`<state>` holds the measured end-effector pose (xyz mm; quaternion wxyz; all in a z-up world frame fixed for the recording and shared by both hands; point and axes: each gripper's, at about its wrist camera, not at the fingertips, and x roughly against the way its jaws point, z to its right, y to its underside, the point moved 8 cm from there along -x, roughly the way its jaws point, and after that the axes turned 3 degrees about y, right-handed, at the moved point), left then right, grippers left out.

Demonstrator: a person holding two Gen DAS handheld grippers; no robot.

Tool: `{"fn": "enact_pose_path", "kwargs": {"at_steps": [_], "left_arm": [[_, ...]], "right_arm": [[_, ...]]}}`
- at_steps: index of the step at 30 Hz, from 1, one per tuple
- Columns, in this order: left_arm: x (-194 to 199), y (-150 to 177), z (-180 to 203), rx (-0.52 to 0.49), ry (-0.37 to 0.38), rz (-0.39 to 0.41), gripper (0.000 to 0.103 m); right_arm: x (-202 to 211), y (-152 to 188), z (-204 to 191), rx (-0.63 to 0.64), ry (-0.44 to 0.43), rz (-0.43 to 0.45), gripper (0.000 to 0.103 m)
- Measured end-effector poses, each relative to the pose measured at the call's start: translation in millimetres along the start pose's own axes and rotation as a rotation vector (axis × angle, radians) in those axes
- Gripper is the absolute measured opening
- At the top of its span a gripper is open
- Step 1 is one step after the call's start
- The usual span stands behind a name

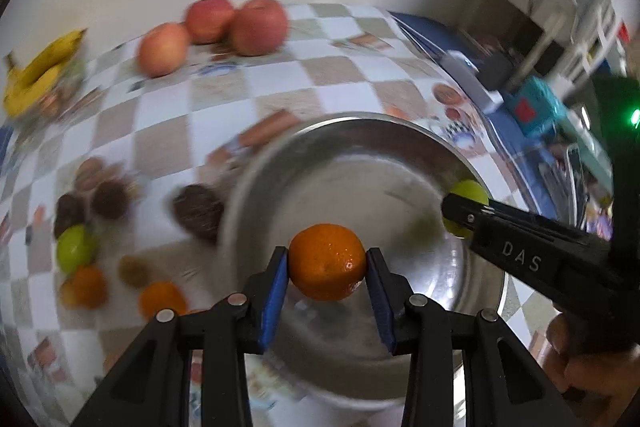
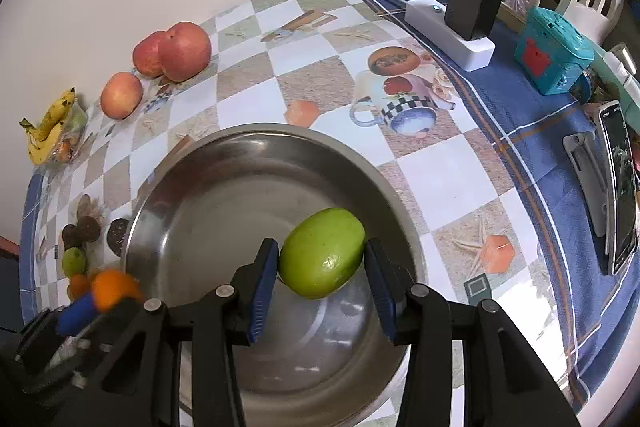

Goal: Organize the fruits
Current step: 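Carry the orange and green apple into the steel bowl and release both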

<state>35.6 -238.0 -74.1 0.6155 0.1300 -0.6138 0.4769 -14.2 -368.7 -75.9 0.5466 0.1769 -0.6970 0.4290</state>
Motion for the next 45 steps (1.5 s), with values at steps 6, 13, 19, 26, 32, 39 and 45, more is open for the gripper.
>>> {"fn": "enact_pose_path", "kwargs": {"at_steps": [6, 13, 19, 26, 32, 39, 45], "left_arm": [[-22, -2, 6, 0.002, -0.018, -0.021, 0.041], [-42, 10, -6, 0.039, -0.033, -0.060, 0.042], [-42, 11, -7, 0.066, -0.010, -0.062, 0.043], [-21, 10, -2, 0.078, 0.044, -0.052, 0.058], [13, 10, -15, 0.101, 0.043, -0.009, 0.066], [53, 14, -80, 0.206, -0.087, 0.077, 0.088], [70, 39, -165, 0.393, -0.257, 0.100, 0.099]], "right_arm": [[-9, 0, 3, 0.003, 0.004, -0.016, 0.046], [-23, 4, 2, 0.014, 0.019, -0.043, 0.046], [-24, 5, 0, 0.021, 0.031, -0.044, 0.047], [-19, 3, 0, 0.018, 0.054, -0.036, 0.047], [-6, 0, -4, 0.025, 0.055, 0.004, 0.056], [0, 3, -21, 0.077, 0.061, 0.034, 0.070], [3, 14, -52, 0.169, 0.055, 0.052, 0.075]]}}
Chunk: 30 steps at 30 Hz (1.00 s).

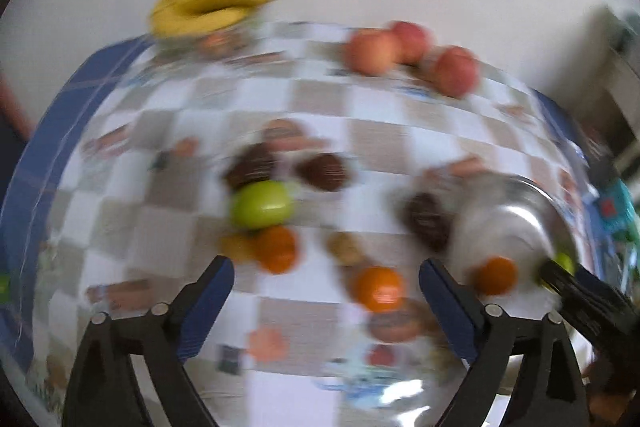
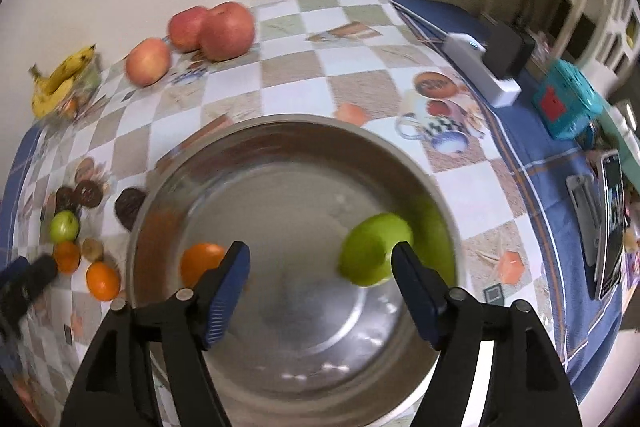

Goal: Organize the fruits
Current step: 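Carry the orange and green apple into the steel bowl and release both, then grasp the small kiwi with the left tool while the right tool grasps an orange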

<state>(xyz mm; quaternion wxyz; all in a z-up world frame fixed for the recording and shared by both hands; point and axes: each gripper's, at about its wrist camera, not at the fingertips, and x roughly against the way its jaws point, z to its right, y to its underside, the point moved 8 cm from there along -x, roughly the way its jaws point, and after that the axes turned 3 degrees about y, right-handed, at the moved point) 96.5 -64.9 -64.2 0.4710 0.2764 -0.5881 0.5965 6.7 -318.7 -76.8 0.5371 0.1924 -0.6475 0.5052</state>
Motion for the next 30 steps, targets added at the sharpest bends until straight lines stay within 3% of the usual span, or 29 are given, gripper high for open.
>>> {"fn": "enact_pose_path", "kwargs": {"at_steps": [5, 9, 15, 19, 24, 30], "left_arm": [[-5, 0, -64, 0.140, -0.109, -0.008, 0.102], [-6, 2, -99, 0.231, -0.154, -0.012, 0.103], [-2, 2, -121, 0.256, -0.203, 0.016, 0.103], [1, -2, -122, 0.256, -0.176, 0.045, 0.103], [4, -12, -116, 0.234, -0.117, 0.100, 0.103], [-7, -14, -109, 0.240, -0.018, 0.066, 0.103]], "right_arm": [[4, 6, -30, 0.040, -0.025, -0.002, 0.078], [9, 9, -55, 0.072, -0.040, 0.006, 0.084], [16, 14, -96, 0.120, -0.110, 0.036, 0.096], [24, 13, -119, 0.178, -0.134, 0.082, 0.098], [21, 15, -136, 0.173, -0.205, 0.051, 0.098], [25, 20, -144, 0.189, -0.237, 0.041, 0.098]]}}
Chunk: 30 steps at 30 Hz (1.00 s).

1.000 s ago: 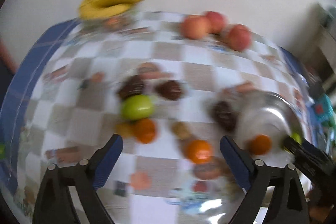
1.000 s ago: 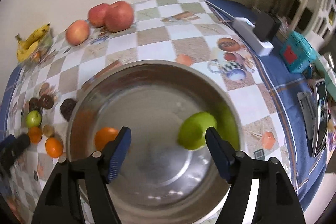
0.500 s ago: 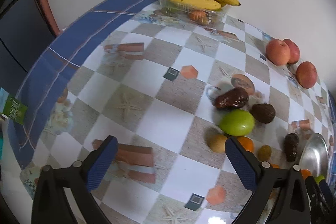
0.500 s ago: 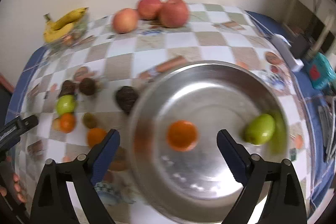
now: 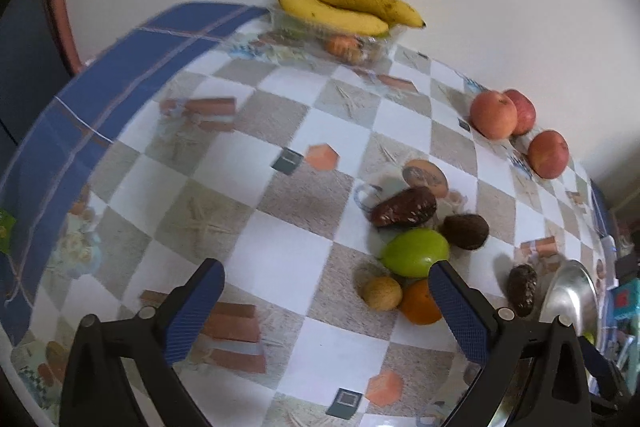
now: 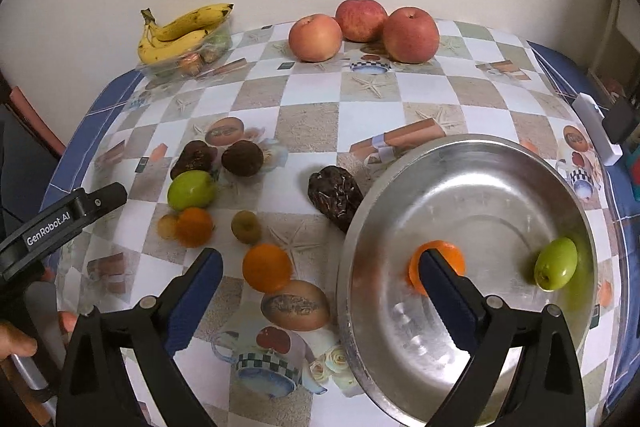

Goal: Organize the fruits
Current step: 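Grasp the small kiwi with the left tool while the right tool grasps an orange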

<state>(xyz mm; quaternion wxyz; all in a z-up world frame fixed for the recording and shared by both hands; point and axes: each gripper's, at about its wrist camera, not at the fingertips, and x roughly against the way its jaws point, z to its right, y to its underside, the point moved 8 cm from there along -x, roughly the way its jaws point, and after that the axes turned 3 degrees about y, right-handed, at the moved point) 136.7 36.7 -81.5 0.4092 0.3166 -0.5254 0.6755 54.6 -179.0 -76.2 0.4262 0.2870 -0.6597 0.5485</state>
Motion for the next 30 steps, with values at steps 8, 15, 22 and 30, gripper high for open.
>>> {"fn": "enact_pose_path", "kwargs": {"at_steps": [8, 15, 22, 30], "left_arm": [[3, -8, 13, 0.025, 0.107, 0.014, 0.103], [4, -20, 9, 0.051, 0.125, 0.025, 0.103], [12, -31, -10, 0.089, 0.091, 0.039, 0.102], [-7, -15, 3, 0.055, 0.114, -0.045, 0.093]], "right_arm": [[-2, -16, -3, -0.065, -0.049, -0.038, 0.098], [20, -62, -24, -0.051, -0.056, 0.018, 0.098], [27, -87, -53, -0.141, -0.160, 0.018, 0.098], [-9, -34, -38, -0.064, -0.050, -0.046, 0.075]]}}
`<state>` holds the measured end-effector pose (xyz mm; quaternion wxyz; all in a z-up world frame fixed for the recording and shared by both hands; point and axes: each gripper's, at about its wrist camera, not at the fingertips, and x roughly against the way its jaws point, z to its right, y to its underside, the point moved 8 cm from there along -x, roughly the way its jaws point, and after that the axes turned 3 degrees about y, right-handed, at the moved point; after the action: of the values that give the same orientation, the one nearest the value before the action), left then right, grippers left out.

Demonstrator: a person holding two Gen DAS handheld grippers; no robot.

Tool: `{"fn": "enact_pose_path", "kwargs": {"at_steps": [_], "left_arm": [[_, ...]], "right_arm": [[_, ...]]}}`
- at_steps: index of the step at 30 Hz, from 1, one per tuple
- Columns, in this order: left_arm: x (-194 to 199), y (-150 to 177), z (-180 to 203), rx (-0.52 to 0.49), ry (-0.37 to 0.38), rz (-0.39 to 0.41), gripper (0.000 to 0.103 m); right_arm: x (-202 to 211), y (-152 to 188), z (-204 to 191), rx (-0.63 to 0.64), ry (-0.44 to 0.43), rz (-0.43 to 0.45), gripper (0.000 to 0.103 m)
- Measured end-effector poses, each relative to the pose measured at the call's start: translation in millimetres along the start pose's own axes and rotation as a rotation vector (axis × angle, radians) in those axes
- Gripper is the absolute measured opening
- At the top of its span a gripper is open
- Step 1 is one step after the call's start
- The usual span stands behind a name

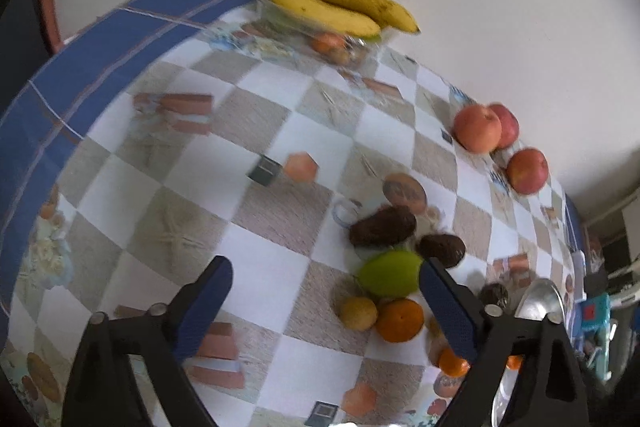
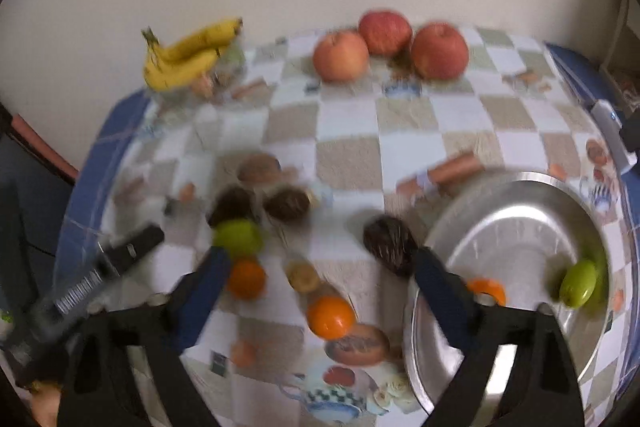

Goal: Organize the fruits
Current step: 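Grasp the small kiwi with the left tool while the right tool grasps an orange, then carry the kiwi and orange into the steel bowl and release both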

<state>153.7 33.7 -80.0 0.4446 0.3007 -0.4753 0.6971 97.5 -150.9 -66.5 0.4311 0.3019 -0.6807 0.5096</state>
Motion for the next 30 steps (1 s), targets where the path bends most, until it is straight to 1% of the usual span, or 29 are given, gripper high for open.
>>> {"fn": "enact_pose_path", "kwargs": {"at_steps": [2, 3, 4, 6, 9, 12, 14, 17, 19, 21, 22, 24, 28, 30], "left_arm": [[-5, 4, 3, 0.001, 0.015, -0.020, 0.091], [-8, 7, 5, 0.000, 0.026, -0.029, 0.084], [-12, 10, 7, -0.002, 0.036, -0.045, 0.075], [-19, 14, 11, -0.005, 0.045, -0.068, 0.065], [-25, 20, 14, -0.002, 0.057, -0.092, 0.052], [-28, 22, 13, 0.010, 0.062, -0.095, 0.046], [-30, 23, 13, 0.021, 0.078, -0.098, 0.045], [-36, 28, 12, 0.040, 0.079, -0.126, 0.042], [-37, 29, 12, 0.059, 0.099, -0.133, 0.037], [-36, 29, 14, 0.068, 0.110, -0.137, 0.032], [-36, 30, 14, 0.072, 0.115, -0.140, 0.029], [-38, 32, 13, 0.085, 0.116, -0.155, 0.025], [-36, 32, 10, 0.116, 0.132, -0.152, 0.024], [-35, 32, 10, 0.111, 0.128, -0.149, 0.024]], "right_arm": [[-12, 13, 3, -0.007, -0.008, -0.043, 0.071], [-16, 16, 4, -0.007, -0.009, -0.055, 0.070], [-20, 20, 4, 0.000, -0.007, -0.065, 0.068], [-25, 25, 2, 0.020, -0.003, -0.077, 0.063], [-28, 32, -1, 0.047, -0.003, -0.087, 0.063], [-35, 39, -1, 0.060, 0.003, -0.109, 0.059], [-40, 44, 0, 0.060, 0.003, -0.128, 0.056], [-47, 50, 3, 0.058, 0.012, -0.150, 0.054], [-51, 53, 4, 0.056, 0.014, -0.165, 0.050], [-54, 55, 5, 0.052, 0.016, -0.172, 0.041], [-53, 54, 5, 0.054, 0.018, -0.166, 0.039], [-51, 54, 5, 0.043, 0.004, -0.165, 0.038], [-49, 53, 6, 0.032, -0.006, -0.157, 0.038], [-45, 51, 7, 0.026, -0.014, -0.153, 0.038]]}}
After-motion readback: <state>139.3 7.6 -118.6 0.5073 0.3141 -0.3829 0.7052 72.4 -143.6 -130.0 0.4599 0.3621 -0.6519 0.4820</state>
